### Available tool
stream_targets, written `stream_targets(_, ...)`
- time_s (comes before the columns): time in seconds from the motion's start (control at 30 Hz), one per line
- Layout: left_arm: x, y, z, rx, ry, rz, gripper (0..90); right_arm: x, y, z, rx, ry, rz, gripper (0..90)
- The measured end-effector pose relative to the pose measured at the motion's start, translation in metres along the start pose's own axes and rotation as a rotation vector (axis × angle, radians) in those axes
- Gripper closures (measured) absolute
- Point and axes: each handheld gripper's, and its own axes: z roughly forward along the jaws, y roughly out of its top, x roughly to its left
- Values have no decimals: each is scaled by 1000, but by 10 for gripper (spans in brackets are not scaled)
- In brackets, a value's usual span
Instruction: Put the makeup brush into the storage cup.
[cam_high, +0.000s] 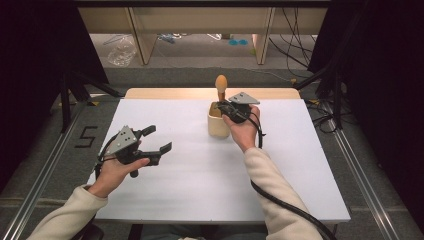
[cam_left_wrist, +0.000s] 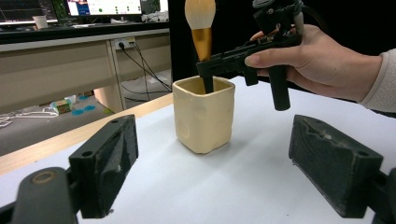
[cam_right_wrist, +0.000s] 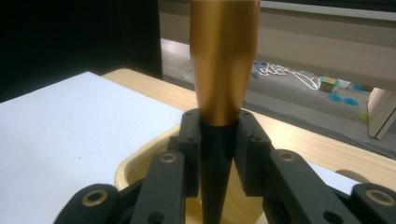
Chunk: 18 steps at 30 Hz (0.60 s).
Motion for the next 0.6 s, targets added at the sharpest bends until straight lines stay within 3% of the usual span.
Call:
stream_targets(0.2, 0, 0, 0, 1, 0, 1, 156, 0, -1, 1, -3, -3, -14, 753)
stream_targets(0.6, 0, 0, 0, -1, 1, -1, 156, 1, -2, 2, 4, 2, 3, 753)
